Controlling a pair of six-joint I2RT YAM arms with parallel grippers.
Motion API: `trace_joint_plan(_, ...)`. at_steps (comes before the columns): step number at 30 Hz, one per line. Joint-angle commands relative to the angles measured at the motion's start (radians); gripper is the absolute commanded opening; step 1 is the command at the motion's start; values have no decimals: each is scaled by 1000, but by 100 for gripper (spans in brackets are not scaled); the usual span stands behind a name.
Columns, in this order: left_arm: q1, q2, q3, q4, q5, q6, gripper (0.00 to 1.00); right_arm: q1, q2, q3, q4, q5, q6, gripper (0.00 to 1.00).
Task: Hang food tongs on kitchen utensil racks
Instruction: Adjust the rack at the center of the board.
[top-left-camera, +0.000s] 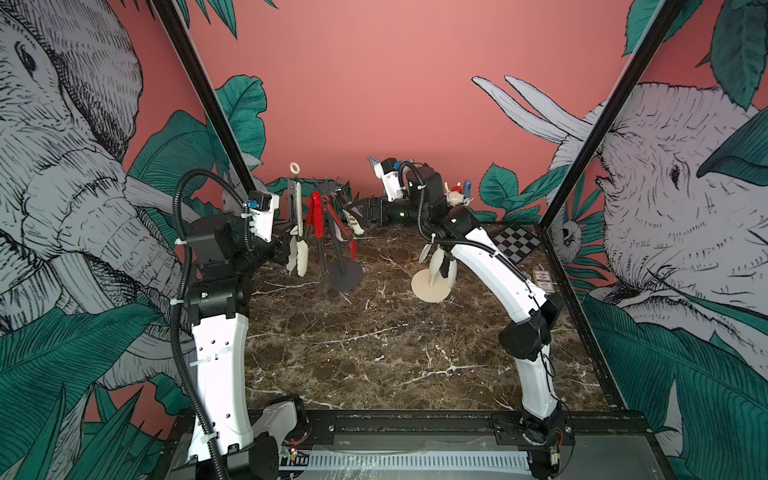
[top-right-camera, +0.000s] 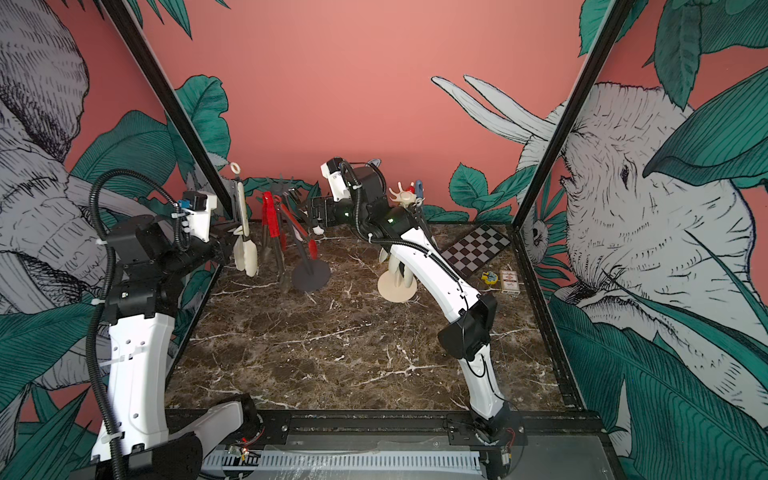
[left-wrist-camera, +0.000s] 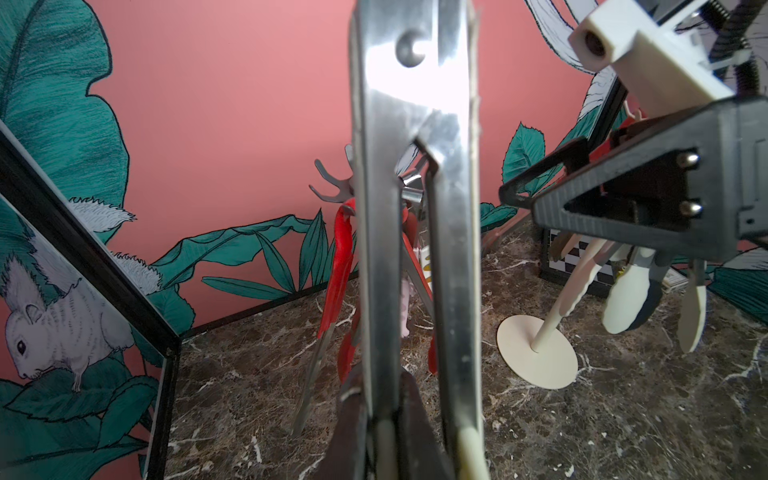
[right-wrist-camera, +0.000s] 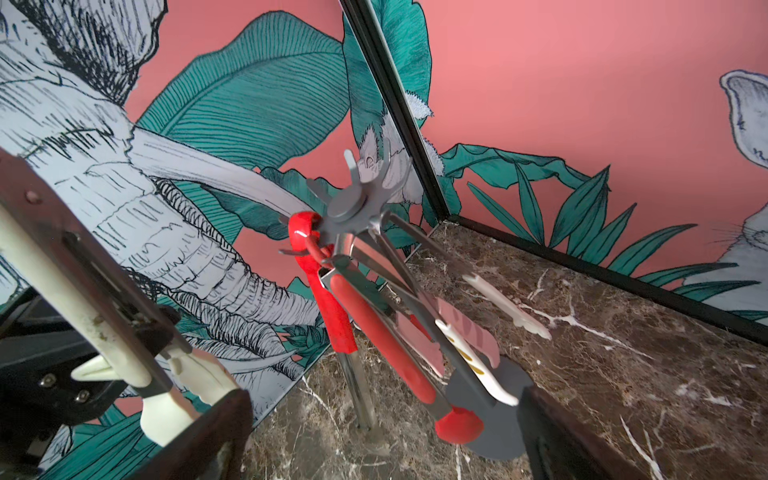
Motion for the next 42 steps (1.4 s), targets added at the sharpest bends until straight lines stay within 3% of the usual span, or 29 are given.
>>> trace_joint_plan(1,5,-15,-14,64,44,-25,0,9,42,68,45,13,33,99)
trace_joint_plan(23,5,-58,-26,77,17,-71,0,27,213,225,207,82,88,99)
trace_joint_plan(42,6,-67,-29,52,-29,-57,0,21,267,275,228,284,32,99)
